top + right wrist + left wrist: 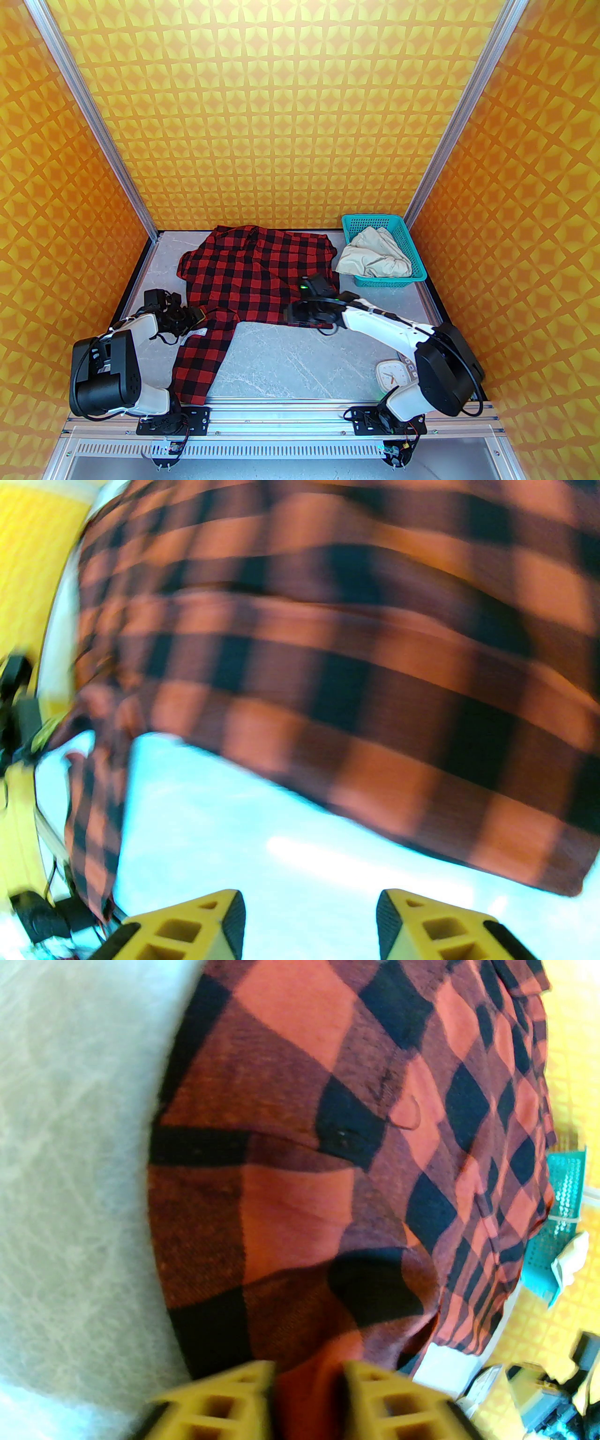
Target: Fold and stack the mixed laundry pile
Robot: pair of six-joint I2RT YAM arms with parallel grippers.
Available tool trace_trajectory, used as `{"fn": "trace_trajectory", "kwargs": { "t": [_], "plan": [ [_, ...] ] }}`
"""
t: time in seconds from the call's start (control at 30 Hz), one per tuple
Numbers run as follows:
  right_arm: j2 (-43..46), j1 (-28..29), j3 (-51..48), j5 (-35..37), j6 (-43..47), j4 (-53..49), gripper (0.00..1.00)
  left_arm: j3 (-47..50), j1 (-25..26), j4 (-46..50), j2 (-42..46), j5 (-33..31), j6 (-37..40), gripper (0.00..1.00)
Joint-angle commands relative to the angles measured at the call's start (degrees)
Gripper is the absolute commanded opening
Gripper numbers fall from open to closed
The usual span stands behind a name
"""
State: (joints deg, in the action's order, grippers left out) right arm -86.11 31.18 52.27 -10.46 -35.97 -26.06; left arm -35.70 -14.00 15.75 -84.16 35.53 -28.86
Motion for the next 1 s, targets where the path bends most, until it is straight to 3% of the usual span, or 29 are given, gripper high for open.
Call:
{"fn": "trace_trajectory", "kwargs": {
  "t": [0.0, 0.17, 0.33, 0.6, 0.7, 0.77, 0.87, 0.97],
  "plan": [
    [2.9, -4.5, -4.3, -0.3, -8.2, -0.3, 0.5, 0.0, -0.2, -3.0, 3.5, 2.8, -0.9, 0.1],
    [1.8, -7.6, -6.9, -0.3, -16.2, 2.9, 0.57, -0.4, -0.3, -1.7, 6.0, 4.5, -0.3, 0.01],
    [-0.9, -10.4, -10.3, -0.3, -24.4, 8.1, 0.54, -0.3, -0.3, 2.3, 9.6, 4.5, 0.6, 0.0],
    [-0.9, -11.3, -11.2, 5.8, -23.4, 6.5, 0.49, 0.5, -0.3, 6.5, 16.3, 4.5, -0.1, 0.0],
    [-3.0, -11.3, -10.2, 3.9, -21.6, 8.7, 0.35, -0.5, -0.3, 8.8, 18.4, 4.5, 0.1, 0.0],
    [-2.9, -11.3, -8.4, 1.8, -19.9, 7.8, 0.18, -1.6, -0.3, 11.0, 20.1, 4.5, 0.3, 0.0],
    [1.4, -11.3, -7.4, 2.2, -17.9, 3.0, 0.06, -2.1, -0.3, 14.8, 22.8, 4.0, 0.5, 0.0],
    [6.8, -11.3, -7.5, 3.6, -15.6, -3.5, 0.0, 0.1, -0.3, 17.1, 23.7, 2.6, 0.2, 0.0]
  ]
}}
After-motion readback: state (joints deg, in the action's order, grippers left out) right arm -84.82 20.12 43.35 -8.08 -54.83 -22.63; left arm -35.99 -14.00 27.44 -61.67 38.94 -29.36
